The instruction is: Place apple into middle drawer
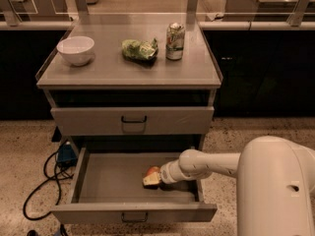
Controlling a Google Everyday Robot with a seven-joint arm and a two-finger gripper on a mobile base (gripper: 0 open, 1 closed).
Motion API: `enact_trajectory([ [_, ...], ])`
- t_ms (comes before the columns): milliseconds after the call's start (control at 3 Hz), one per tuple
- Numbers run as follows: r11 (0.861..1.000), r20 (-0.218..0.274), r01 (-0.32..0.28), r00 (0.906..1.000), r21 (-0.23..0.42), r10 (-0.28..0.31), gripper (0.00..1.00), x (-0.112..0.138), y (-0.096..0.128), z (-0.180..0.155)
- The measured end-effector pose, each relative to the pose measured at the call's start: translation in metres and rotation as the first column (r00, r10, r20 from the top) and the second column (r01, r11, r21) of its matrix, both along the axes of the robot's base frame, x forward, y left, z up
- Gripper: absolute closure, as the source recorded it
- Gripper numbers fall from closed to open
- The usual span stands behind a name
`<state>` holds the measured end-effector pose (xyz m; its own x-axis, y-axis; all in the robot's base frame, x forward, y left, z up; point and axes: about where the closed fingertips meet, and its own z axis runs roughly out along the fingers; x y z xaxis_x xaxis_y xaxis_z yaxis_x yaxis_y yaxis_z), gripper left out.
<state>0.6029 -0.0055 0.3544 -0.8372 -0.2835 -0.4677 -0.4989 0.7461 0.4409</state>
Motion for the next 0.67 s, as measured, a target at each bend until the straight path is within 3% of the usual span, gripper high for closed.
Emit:
enact_trajectory([
  [333, 1.0, 0.0, 0.0, 1.0, 0.0, 0.0, 0.0, 0.0, 0.0, 0.0],
  [667, 1.0, 0.0, 0.0, 1.0, 0.0, 0.0, 0.0, 0.0, 0.0001, 0.0],
])
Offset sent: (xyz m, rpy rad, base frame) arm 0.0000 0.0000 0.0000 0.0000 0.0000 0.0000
